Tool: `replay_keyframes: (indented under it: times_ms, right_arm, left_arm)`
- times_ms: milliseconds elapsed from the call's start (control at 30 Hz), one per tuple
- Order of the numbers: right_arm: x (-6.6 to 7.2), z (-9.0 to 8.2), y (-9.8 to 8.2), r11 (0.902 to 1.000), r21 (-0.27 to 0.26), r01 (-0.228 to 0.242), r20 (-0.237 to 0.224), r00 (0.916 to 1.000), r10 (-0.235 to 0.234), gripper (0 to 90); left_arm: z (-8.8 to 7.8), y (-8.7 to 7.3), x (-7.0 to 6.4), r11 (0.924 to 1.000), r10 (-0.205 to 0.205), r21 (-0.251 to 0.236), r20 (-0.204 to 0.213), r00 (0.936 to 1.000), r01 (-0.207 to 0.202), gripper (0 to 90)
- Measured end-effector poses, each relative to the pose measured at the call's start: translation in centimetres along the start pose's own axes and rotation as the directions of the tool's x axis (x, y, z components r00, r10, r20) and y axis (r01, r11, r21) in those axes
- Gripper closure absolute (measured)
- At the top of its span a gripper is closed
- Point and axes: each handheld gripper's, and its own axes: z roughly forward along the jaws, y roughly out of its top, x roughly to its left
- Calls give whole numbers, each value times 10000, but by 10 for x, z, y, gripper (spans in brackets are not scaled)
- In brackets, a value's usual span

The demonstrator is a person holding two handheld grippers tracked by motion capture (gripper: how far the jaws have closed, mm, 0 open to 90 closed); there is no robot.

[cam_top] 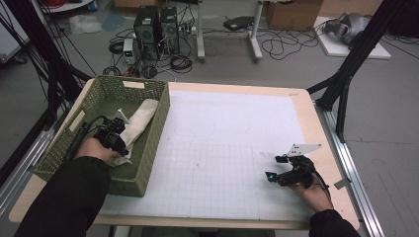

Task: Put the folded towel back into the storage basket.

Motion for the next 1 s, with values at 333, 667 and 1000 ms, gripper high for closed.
replay_keyframes:
  times_ms: [333, 667, 1000]
  right_arm:
    - [1, 1, 1, 10000, 14, 68, -24, 10000, -68, 168]
    - [2, 2, 1, 9999, 55, 91, -16, 10000, -91, 168]
    - [3, 1, 3, 9999, -43, 103, -7, 9999, -103, 168]
  left_arm:
    - [-10, -3, -3, 9987, -268, -376, 1964, 9802, 348, 611]
    - [14, 0, 4, 9934, -584, -929, 991, 9934, 677, 830]
    - [-6, 3, 8, 9633, -340, -2630, 770, 9964, 532, 790]
